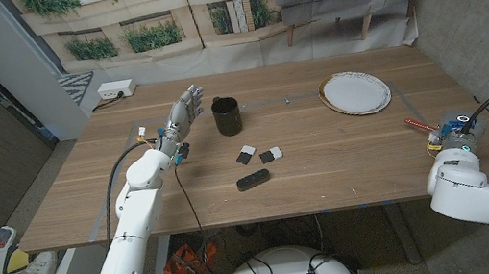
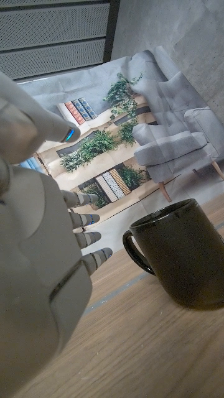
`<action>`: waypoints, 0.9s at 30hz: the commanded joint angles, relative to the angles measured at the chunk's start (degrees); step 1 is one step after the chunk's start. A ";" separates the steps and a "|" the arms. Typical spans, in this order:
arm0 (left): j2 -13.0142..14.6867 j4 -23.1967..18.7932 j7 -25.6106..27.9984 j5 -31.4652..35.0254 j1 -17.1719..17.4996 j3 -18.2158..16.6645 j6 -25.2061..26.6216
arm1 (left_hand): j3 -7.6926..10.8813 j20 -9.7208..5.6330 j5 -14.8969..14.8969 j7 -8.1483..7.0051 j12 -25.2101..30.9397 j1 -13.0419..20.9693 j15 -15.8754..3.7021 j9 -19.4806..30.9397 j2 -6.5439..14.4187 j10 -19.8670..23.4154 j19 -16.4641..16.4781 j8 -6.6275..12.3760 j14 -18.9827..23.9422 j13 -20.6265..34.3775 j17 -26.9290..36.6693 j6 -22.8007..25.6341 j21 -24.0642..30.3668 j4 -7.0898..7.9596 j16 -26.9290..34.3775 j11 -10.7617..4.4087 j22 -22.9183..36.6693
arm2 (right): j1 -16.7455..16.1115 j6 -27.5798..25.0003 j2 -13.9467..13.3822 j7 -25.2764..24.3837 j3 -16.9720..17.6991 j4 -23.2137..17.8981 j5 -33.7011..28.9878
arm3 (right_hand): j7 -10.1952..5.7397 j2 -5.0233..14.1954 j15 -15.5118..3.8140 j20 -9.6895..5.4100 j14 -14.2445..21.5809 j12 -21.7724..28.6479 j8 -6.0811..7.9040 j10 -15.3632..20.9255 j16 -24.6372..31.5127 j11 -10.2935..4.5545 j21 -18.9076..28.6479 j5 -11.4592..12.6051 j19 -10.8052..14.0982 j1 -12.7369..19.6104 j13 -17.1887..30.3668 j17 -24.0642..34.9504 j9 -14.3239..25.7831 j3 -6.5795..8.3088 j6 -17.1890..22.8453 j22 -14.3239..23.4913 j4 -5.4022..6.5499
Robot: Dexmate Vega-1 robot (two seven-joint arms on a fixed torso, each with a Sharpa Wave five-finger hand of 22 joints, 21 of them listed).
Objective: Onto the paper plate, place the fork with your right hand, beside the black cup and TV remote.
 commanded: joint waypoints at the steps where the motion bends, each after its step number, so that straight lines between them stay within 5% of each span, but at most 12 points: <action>1: -0.05 0.81 -0.52 -0.44 -0.34 -0.27 -1.09 | -0.09 0.38 -0.03 -0.05 0.47 0.06 0.11 0.18 0.30 0.07 -0.09 -0.01 -0.52 0.22 0.14 0.38 -0.17 0.01 0.33 0.29 0.17 | 1.47 0.22 -0.42 0.11 -1.08 -0.37 -0.98 | -0.50 0.14 -8.55 -0.21 0.85 0.17 0.88 0.46 0.19 -0.05 0.24 0.40 0.08 0.64 0.20 0.27 1.76 0.18 0.96 0.24 0.65; 27: 0.29 0.54 -0.87 -0.90 -0.05 -0.97 -1.79 | -0.14 0.42 -0.03 0.04 0.48 0.08 0.09 0.18 0.35 0.11 -0.10 -0.01 -0.52 0.22 0.13 0.39 -0.16 -0.03 0.35 0.27 0.17 | 2.37 2.39 -1.31 -1.05 -1.56 -2.33 -2.87 | -0.60 0.17 -8.52 -0.51 1.55 0.16 0.87 0.60 -0.09 -0.09 1.08 0.34 1.73 1.21 0.23 0.16 2.02 -0.13 0.73 0.35 0.92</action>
